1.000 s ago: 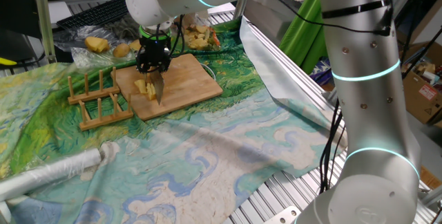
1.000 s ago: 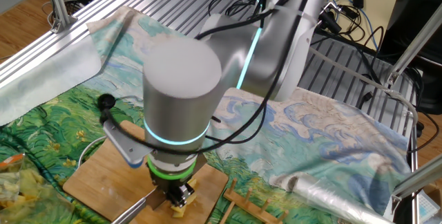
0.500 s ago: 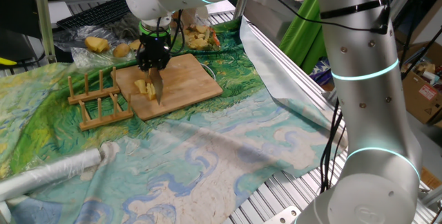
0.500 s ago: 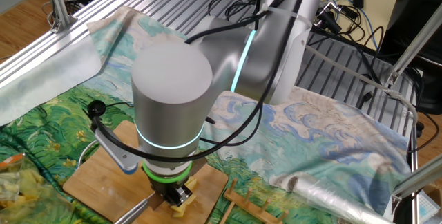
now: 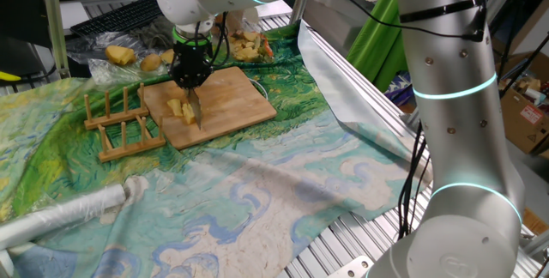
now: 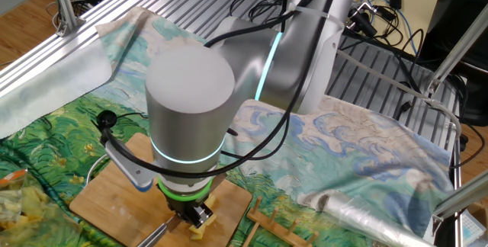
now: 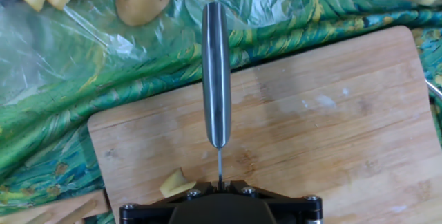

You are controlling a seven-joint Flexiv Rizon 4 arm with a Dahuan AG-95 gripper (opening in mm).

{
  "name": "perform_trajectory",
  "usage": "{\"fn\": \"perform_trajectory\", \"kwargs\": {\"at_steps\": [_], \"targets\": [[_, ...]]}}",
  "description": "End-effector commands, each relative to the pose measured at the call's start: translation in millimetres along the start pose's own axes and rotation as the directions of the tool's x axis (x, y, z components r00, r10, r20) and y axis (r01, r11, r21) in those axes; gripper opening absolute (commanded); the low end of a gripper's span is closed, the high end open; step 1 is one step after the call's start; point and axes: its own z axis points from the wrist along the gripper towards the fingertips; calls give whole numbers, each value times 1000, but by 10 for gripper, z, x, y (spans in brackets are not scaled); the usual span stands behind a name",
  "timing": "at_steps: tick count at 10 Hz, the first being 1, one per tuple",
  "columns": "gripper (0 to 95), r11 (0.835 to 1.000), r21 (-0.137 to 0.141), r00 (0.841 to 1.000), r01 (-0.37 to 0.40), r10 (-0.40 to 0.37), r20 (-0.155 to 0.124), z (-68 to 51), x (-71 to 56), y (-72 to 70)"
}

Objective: Chop the potatoes

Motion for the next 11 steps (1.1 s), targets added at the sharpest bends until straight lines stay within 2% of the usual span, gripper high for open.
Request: {"fn": "perform_trajectory", "kwargs": {"at_steps": [1, 4, 8, 9, 11], "targets": [[0, 1000, 4, 1000, 3, -3, -5, 16, 7, 8], [0, 1000, 3, 1000, -8, 8, -14, -50, 50, 16], [0, 1000, 3, 1000, -13, 13, -10, -152, 137, 1], [0, 1000, -1, 1000, -19, 19, 13, -148, 180, 5], [0, 1000, -4, 999, -24, 24, 21, -149, 225, 9]]}}
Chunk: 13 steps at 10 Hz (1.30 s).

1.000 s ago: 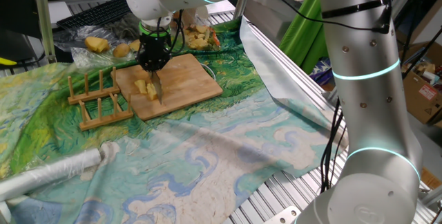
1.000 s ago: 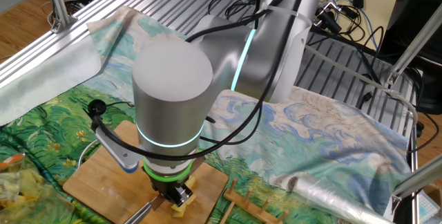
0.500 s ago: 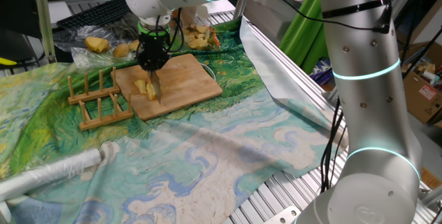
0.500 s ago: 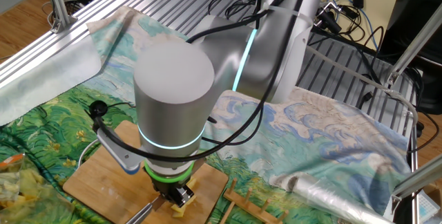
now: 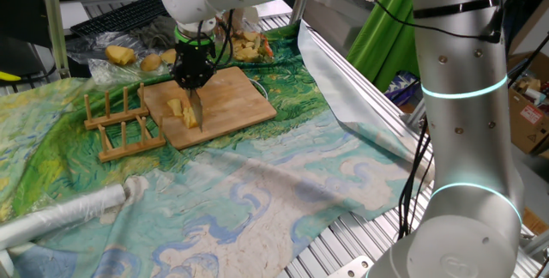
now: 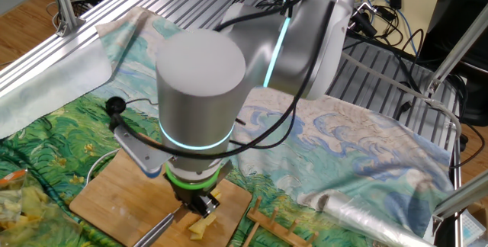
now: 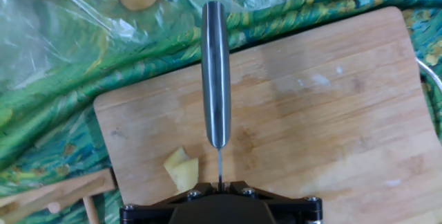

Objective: Chop the potatoes

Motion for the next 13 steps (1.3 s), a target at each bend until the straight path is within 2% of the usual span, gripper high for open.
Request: {"fn": "perform_trajectory", "kwargs": {"at_steps": [1, 4, 6, 8, 13], "targets": [[0, 1000, 1, 1000, -5, 5, 22, -18, 60, -12], [0, 1000, -1, 1000, -8, 8, 14, -61, 105, -35], [0, 1000, -3, 1000, -22, 22, 12, -63, 239, -45], [0, 1000, -6, 999, -31, 31, 12, -70, 321, -56], [0, 999, -5, 999, -43, 43, 9, -119, 409, -59]]}}
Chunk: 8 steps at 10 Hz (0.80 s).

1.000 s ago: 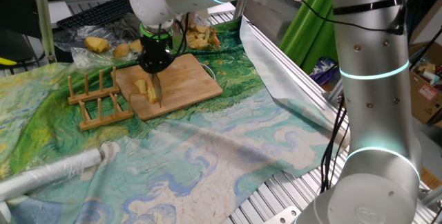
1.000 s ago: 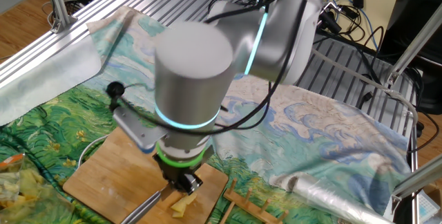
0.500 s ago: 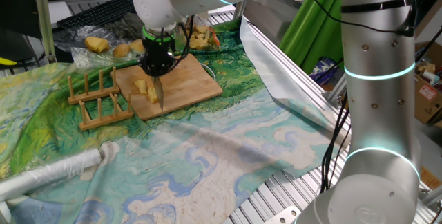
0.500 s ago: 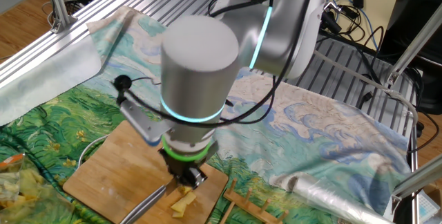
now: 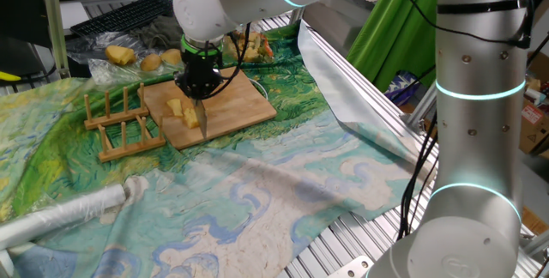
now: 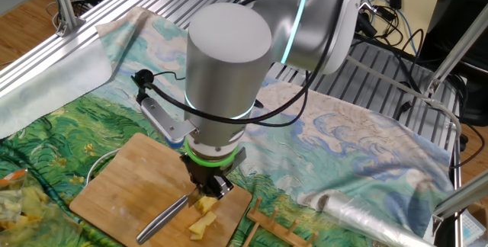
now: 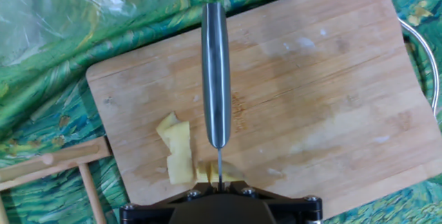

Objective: Chop the potatoes

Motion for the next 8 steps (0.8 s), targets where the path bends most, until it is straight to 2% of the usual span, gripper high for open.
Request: {"fn": "perform_trajectory", "kwargs": {"at_steps": [1, 2, 3, 4, 5, 7, 8], "targets": [[0, 1000, 1, 1000, -1, 1, 3, -19, 14, -15], [0, 1000, -4, 1000, -4, 4, 1, 10, 25, -14], [0, 1000, -18, 1000, -11, 12, 13, 129, 54, 2], [0, 999, -36, 999, -24, 26, 47, 355, 90, 48], [0, 999, -38, 998, -33, 35, 54, 471, 93, 86], [0, 999, -19, 999, -34, 35, 36, 409, 83, 65], [0, 999, -23, 999, -35, 36, 37, 398, 83, 60]]}}
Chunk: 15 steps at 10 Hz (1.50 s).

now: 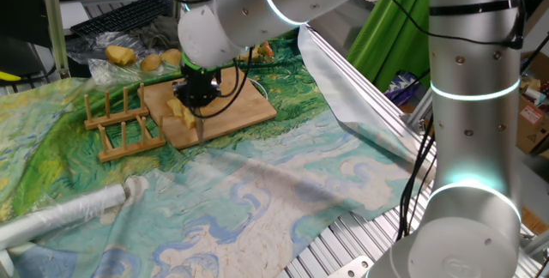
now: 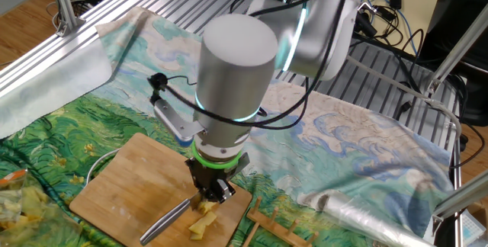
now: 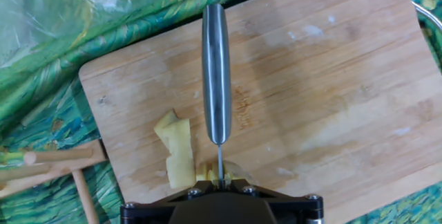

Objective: Chop the potatoes

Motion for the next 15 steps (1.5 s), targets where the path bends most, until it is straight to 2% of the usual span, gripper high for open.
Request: {"fn": "perform_trajectory", "kwargs": {"at_steps": [1, 4, 5, 6, 7, 8, 9, 10, 11, 13, 15], "targets": [[0, 1000, 8, 1000, 9, -9, -28, 91, 9, 21], [0, 1000, 0, 999, -1, 1, -35, 88, -81, 41], [0, 1000, -7, 999, -16, 16, -36, 81, -96, 44], [0, 999, -28, 999, -37, 35, -41, 63, -118, 53], [0, 999, -29, 998, -41, 40, -41, 40, -139, 64], [0, 998, -47, 999, -40, 38, -32, 36, -144, 64], [0, 998, -48, 999, -27, 26, -18, 49, -127, 58], [0, 999, 23, 1000, 31, -31, -1, 51, -100, 52], [0, 997, 54, 998, 53, -54, 10, 35, -67, 38], [0, 998, 39, 998, 54, -54, 17, -32, -53, 7], [0, 995, 63, 997, 77, -79, 22, -4, -76, -2]]}}
